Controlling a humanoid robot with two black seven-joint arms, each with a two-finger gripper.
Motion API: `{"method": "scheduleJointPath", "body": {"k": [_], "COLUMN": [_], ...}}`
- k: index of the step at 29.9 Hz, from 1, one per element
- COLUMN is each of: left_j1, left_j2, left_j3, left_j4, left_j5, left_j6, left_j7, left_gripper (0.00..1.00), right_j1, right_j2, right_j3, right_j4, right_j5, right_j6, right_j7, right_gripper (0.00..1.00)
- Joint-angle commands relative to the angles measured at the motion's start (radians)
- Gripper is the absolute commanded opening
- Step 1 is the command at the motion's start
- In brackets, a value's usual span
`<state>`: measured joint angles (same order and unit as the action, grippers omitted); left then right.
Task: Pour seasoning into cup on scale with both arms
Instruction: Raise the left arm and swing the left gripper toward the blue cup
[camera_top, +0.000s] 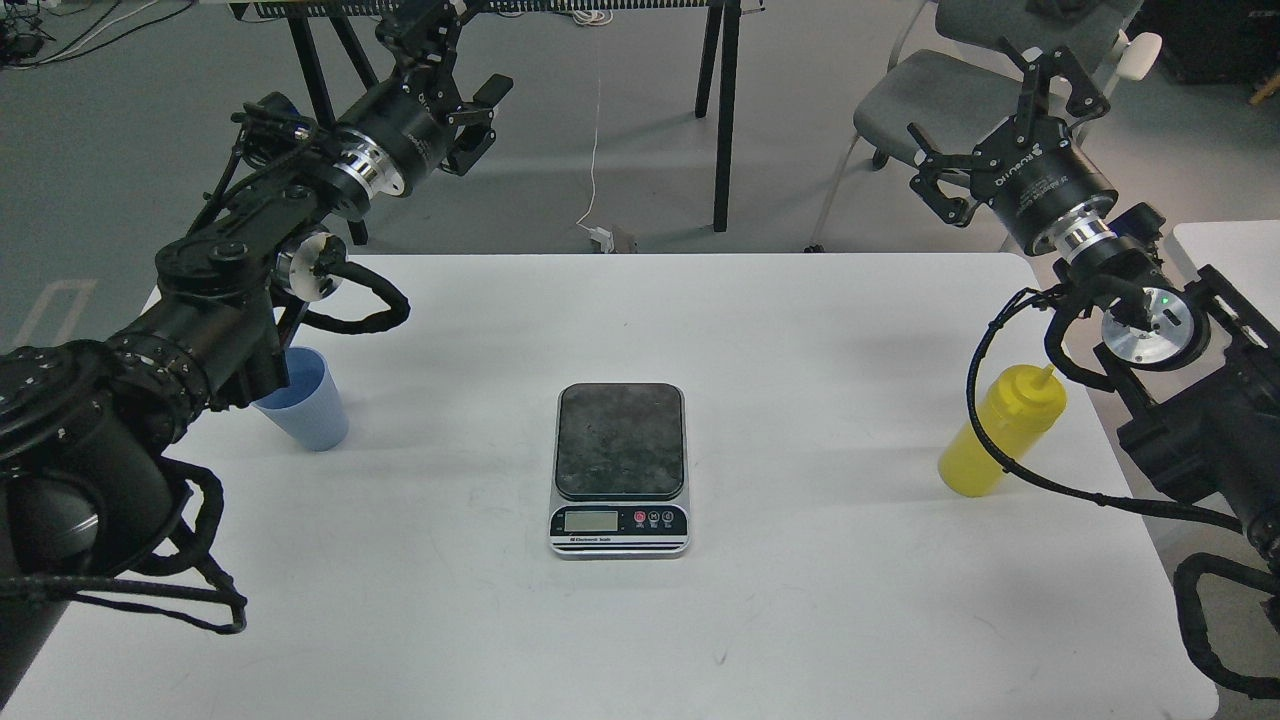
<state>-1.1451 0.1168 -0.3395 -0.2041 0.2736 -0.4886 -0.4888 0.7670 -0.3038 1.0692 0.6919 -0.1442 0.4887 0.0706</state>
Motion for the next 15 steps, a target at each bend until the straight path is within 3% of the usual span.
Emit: {"method": "scheduleJointPath", "body": {"k": [1,8,15], "left_j1": [-0.001,-0.015,-0.030], "left_j2": [-0.002,0.007,0.004], "left_j3": [-0.001,0.089,0.093], "left_j4": [-0.005,-0.029,-0.028], "left_j5": [0.003,0.026,0.021], "left_j6": [0.000,0.000,0.000], "left_j7": [0.000,0.000,0.000], "left_gripper": [0.88,0.88,0.93], "right_j1": [0.000,-0.005,-0.008], "right_j2": [0.000,0.000,0.000], "right_j3": [0.000,0.000,-0.002], "right_j4": [0.000,0.000,0.000], "right_j5": [0.000,0.000,0.000], "right_j6": [0.000,0.000,0.000], "right_j7": [0.000,0.000,0.000], "right_gripper": [1.00,1.00,1.00]}}
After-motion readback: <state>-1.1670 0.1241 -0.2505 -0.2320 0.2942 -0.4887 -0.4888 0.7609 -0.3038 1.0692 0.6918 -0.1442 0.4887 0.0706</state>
